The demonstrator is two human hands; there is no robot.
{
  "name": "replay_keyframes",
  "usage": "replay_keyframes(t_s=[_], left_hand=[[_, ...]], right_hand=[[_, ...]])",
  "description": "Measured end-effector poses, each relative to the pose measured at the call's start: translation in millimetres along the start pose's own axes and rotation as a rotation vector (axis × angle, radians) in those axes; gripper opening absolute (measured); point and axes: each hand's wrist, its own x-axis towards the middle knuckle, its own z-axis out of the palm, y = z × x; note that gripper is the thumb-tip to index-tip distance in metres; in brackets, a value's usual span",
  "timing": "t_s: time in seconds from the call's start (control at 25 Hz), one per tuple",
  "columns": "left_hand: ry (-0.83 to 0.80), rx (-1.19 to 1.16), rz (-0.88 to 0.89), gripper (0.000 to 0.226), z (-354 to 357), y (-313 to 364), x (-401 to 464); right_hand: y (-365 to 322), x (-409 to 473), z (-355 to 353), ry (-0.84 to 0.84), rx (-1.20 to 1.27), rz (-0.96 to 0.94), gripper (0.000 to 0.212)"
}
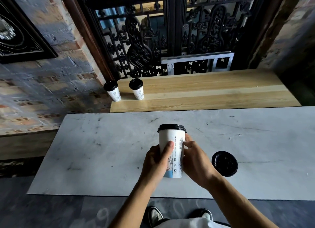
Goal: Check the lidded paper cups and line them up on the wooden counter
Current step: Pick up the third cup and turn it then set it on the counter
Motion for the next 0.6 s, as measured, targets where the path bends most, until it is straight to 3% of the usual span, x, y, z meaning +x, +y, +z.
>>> replay_keyframes(t_s=[0.2,0.36,0.48,0.6], left_hand=[[0.053,-0.072,0.015,0.07,8,4,-5],[0.122,-0.074,0.063,0.078,10,2,0],[0.244,-0.033,0.18,0.08,11,1,3],[0.283,0.039,0.422,0.061,8,3,1]], right_hand=[[-5,1,-3,-0.045,-0.057,-0.036,0.04],[-7,1,-7,-0.037,-0.116,-0.089,0.037],[-7,4,-11,-0.067,-0.109,-0.09,0.035],[-10,6,-12,-0.032,-0.126,-0.104,0.035]])
